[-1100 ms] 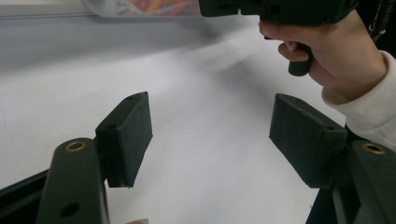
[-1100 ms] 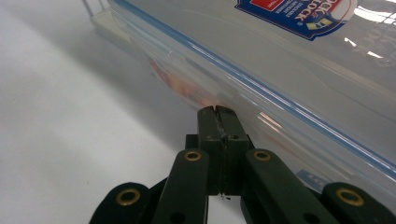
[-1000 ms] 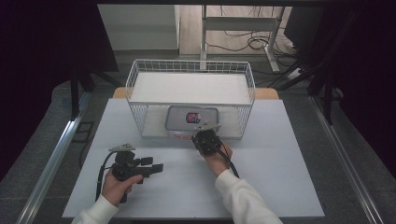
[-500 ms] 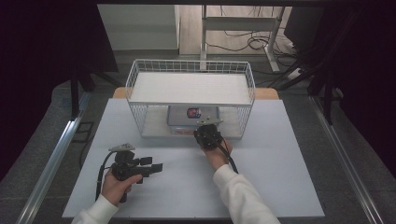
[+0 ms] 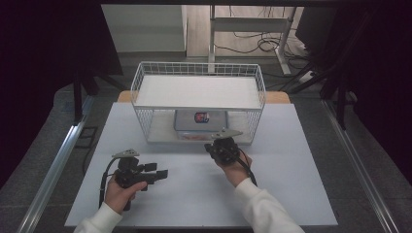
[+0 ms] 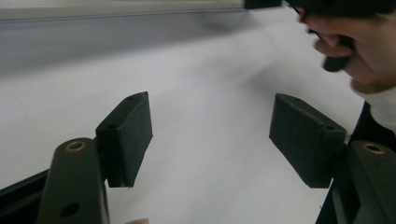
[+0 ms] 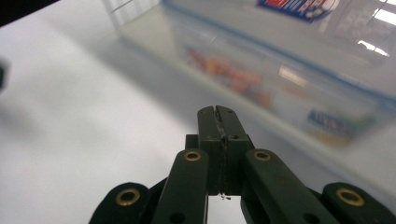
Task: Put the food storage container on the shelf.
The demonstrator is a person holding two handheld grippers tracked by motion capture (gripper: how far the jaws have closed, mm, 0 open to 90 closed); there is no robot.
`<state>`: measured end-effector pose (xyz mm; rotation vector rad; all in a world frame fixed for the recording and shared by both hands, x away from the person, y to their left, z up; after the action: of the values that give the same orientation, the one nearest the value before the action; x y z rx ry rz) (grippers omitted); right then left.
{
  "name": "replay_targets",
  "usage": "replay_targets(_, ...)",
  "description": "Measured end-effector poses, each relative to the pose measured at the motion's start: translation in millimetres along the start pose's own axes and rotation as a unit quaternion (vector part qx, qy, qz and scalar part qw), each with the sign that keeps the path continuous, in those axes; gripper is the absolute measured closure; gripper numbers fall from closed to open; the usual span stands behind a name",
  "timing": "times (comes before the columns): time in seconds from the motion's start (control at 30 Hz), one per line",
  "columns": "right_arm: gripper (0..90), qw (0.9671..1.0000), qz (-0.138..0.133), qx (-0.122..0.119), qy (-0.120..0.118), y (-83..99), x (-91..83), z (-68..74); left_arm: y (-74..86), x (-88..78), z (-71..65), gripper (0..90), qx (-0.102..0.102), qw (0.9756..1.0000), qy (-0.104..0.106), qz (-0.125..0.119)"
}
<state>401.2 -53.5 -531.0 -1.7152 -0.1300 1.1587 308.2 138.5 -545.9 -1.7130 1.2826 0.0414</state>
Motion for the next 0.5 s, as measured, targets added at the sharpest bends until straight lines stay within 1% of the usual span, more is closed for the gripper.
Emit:
replay_targets(0.07,88.9,0.9999,0.002,-0.013,-0.009,8.7,-14.1,5.7,-0.1,-0.2,-0.4,29.5,-0.001,1.0,-0.001,-0.001)
replay_targets(0.1,88.8,0.9995,0.003,-0.025,-0.018,20.1,-31.4,9.6,-0.1,0.0,-0.4,29.5,0.0,1.0,-0.002,-0.002)
replay_targets(0.13,88.8,0.9994,0.003,-0.027,-0.02,24.3,-37.3,10.0,-0.1,0.2,-0.2,29.5,0.0,1.0,-0.003,-0.001)
replay_targets(0.2,88.7,0.9993,0.001,-0.027,-0.028,36.1,-52.9,9.4,-0.2,0.2,0.3,29.5,0.0,1.0,-0.005,-0.002)
replay_targets(0.27,87.7,0.9994,0.0,-0.02,-0.029,49.6,-67.7,4.8,-0.3,-0.4,0.7,29.4,-0.001,1.0,-0.009,-0.004)
replay_targets(0.3,87.7,0.9994,0.0,-0.02,-0.029,49.6,-67.7,4.8,-0.3,-0.4,0.7,29.3,-0.001,1.0,-0.009,-0.004)
replay_targets(0.33,86.2,0.9995,0.002,-0.014,-0.029,56.1,-74.5,1.2,0.1,-1.3,0.7,29.3,-0.001,0.9999,-0.013,-0.005)
replay_targets(0.37,80.6,0.9997,0.003,-0.002,-0.024,69.6,-90.3,-7.9,1.7,-3.2,0.9,29.3,0.006,0.9997,-0.022,-0.004)
replay_targets(0.4,75.8,0.9998,0.001,0.004,-0.022,73.6,-95.7,-10.9,2.6,-4.3,1.3,29.3,0.011,0.9995,-0.028,-0.005)
replay_targets(0.43,65.3,0.9998,-0.003,0.012,-0.014,78.4,-102.9,-15.5,3.3,-5.3,1.3,29.3,0.014,0.9994,-0.032,-0.006)
replay_targets(0.47,52.5,0.9998,-0.008,0.021,-0.001,82.6,-110.0,-20.5,4.0,-6.4,1.6,29.2,0.015,0.9993,-0.034,-0.007)
replay_targets(0.5,52.5,0.9998,-0.008,0.021,-0.001,82.6,-110.0,-20.5,4.0,-6.4,1.6,29.2,0.015,0.9993,-0.034,-0.007)
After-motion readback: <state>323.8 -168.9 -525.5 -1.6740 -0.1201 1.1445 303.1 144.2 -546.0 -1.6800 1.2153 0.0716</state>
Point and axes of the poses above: each handheld gripper's, and its own axes: x roughly forward along the jaws, y roughly out of its underside, z roughly to its left, the point moved 9 cm from there along x, roughly forward along the jaws, and after that the axes turned 4 degrees about -x, right-handed, at the moved point
